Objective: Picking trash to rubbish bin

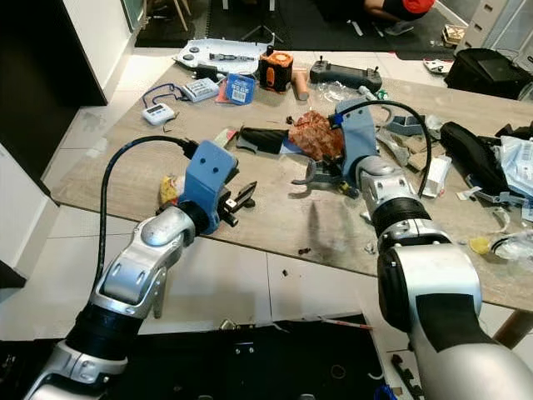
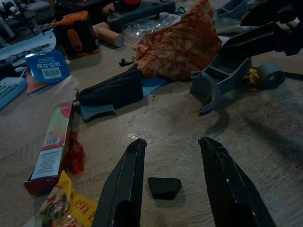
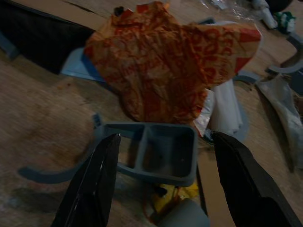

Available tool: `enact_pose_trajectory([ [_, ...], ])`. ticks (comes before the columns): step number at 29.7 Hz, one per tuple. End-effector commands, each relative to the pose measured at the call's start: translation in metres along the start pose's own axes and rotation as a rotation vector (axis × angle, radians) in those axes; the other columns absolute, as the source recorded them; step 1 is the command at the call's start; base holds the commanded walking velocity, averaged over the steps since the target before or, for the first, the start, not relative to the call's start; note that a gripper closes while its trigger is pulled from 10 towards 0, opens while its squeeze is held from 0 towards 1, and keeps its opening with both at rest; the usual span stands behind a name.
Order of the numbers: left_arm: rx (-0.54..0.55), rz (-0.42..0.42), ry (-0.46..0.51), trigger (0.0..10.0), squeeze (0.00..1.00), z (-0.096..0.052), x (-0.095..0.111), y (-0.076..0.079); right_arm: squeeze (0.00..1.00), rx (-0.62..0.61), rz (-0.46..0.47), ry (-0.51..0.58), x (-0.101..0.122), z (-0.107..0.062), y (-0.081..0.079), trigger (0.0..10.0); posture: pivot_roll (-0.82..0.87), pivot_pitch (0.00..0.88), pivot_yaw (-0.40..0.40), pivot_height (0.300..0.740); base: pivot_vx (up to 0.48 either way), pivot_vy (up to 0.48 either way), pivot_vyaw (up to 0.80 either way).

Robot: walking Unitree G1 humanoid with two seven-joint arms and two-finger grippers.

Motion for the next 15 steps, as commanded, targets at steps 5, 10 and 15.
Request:
enact_pose_trajectory([
  [5,0.010,0.001,0.001,10.0,0.00,-0.0036,0.0004,-0.0003,1.00,-0.030,0.038,0.000,-0.0054,-0.0014,0.0067,10.0,0.17,0.210,-0.067,0.740,0.000,0.000,0.00],
  [10,0.027,0.003,0.004,10.0,0.00,-0.0070,0.0008,-0.0027,1.00,-0.053,0.018,0.011,-0.0065,-0.0012,0.0069,10.0,0.17,0.228,-0.076,0.740,0.000,0.000,0.00],
  [15,0.039,-0.002,0.010,10.0,0.00,-0.0111,0.0014,-0.0017,0.00,-0.082,0.054,0.027,-0.0070,-0.0019,0.0104,10.0,0.17,0.244,-0.075,0.740,0.000,0.000,0.00],
])
Point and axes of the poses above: a point about 5 cm out from each wrist's last joint towards the gripper, its own z axis pointing out of the wrist towards the gripper, its own x axis along the axis of the wrist's last joint, y = z × x, the point moved 2 cm from there along z, pointing out of the wrist towards the gripper, and after that the axes turned 7 degrees about -z, right-handed, at the moved point
